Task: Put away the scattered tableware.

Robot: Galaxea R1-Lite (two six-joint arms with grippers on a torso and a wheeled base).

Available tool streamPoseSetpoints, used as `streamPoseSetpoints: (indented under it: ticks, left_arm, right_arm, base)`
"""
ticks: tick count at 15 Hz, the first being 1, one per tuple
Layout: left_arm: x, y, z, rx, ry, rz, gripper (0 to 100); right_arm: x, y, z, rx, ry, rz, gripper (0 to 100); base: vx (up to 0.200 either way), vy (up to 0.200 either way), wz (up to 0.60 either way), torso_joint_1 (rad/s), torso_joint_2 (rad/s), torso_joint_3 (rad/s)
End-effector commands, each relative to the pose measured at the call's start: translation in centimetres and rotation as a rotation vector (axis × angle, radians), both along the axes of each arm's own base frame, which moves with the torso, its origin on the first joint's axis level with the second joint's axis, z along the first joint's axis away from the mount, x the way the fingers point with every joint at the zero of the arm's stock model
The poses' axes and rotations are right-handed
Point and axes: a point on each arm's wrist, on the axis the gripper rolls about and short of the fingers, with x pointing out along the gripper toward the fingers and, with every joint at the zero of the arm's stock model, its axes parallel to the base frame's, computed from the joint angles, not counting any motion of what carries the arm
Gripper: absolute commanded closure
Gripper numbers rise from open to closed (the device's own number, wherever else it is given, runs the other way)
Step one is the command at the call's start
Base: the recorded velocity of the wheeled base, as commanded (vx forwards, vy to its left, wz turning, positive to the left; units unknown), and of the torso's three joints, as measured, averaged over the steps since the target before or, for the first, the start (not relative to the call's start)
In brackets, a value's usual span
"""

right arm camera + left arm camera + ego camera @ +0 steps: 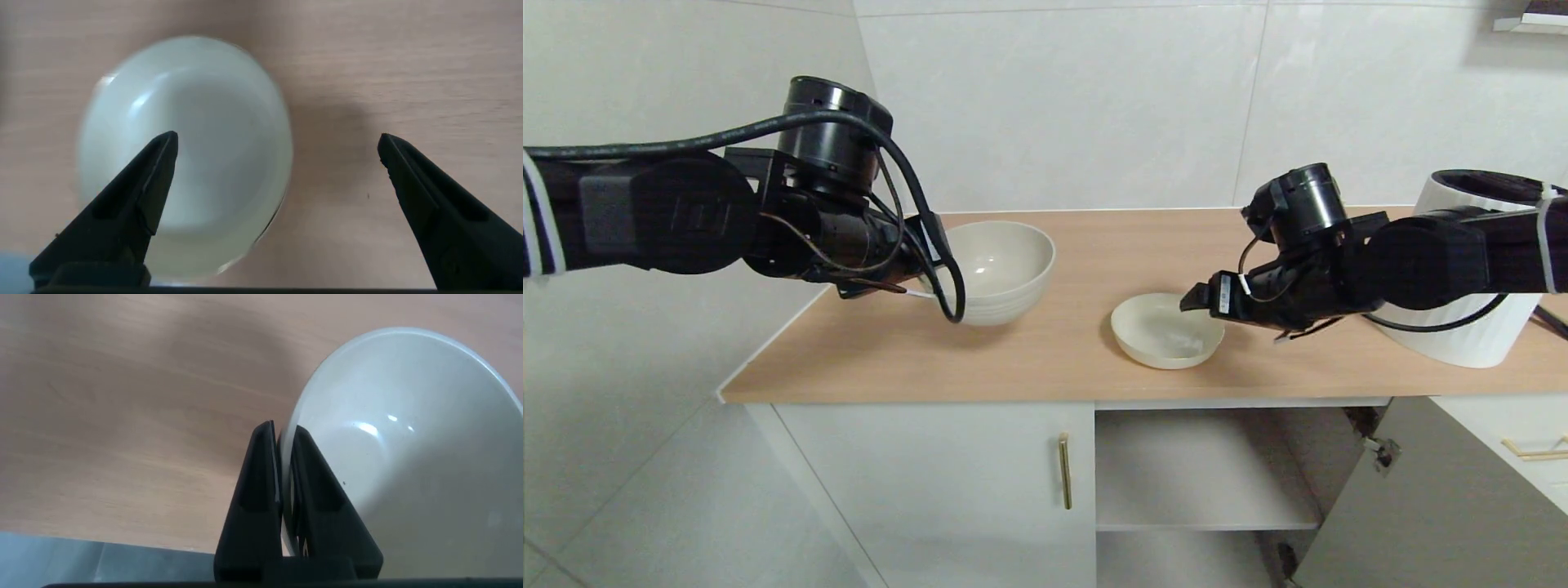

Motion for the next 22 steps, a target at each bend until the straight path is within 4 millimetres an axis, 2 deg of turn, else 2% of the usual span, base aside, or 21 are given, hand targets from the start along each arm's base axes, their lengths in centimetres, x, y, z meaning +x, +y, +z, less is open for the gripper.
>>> streamPoseSetpoints:
  ticks: [1, 5, 6, 11, 13, 16, 18, 19, 20, 22]
  left_arm:
    - [-0.5, 0.2, 0.6, -0.007, -0.016, 0.001, 100]
    - [-0.5, 0.3, 0.6, -0.007, -0.016, 0.003, 100]
    - [-0.5, 0.3, 0.7, -0.008, -0.018, 0.003, 100]
    - [-0.9, 0.5, 1.1, -0.013, -0.028, 0.005, 100]
    - [-1.6, 0.7, 1.5, -0.015, -0.038, 0.004, 100]
    - [-2.9, 1.0, 1.6, -0.008, -0.032, -0.008, 100]
    - [-4.0, 0.7, 0.9, 0.004, -0.006, -0.026, 100]
    - [-4.3, 0.6, 0.7, 0.007, 0.001, -0.033, 100]
    - [-5.2, 0.3, 0.8, 0.002, -0.01, -0.056, 100]
    - [-5.8, -0.3, 0.4, 0.007, 0.001, -0.082, 100]
  right_arm:
    - [1.0, 0.5, -1.6, -0.03, 0.024, -0.021, 0]
    - [1.2, 0.7, -2.1, -0.049, 0.025, -0.04, 0]
    - [1.2, 0.7, -2.1, -0.049, 0.025, -0.04, 100]
    - [0.8, 1.1, -2.0, -0.047, 0.025, -0.026, 100]
    - [0.3, 1.0, -1.1, -0.035, 0.008, -0.024, 100]
    - [-2.0, 0.9, 1.1, -0.023, -0.026, 0.008, 100]
    - [-4.0, 1.2, 2.8, -0.003, -0.059, 0.027, 100]
    - [-4.6, 1.3, 3.0, -0.001, -0.062, 0.036, 100]
    - [-6.5, 1.3, 3.6, 0.002, -0.075, 0.048, 100]
    - [-7.9, 1.5, 3.8, -0.017, -0.087, 0.034, 100]
  base:
    - [0.0, 0.0, 0.0, 0.0, 0.0, 0.0]
    - [0.0, 0.0, 0.0, 0.0, 0.0, 0.0]
    - [0.0, 0.0, 0.0, 0.0, 0.0, 0.0]
    - [0.0, 0.0, 0.0, 0.0, 0.0, 0.0]
    - [0.0, 0.0, 0.0, 0.0, 0.0, 0.0]
    - [0.0, 0.0, 0.0, 0.0, 0.0, 0.0]
    - [0.0, 0.0, 0.0, 0.0, 0.0, 0.0]
    - [0.0, 0.0, 0.0, 0.0, 0.0, 0.0]
    - [0.0, 0.0, 0.0, 0.0, 0.0, 0.0]
    - [0.0, 0.0, 0.0, 0.0, 0.0, 0.0]
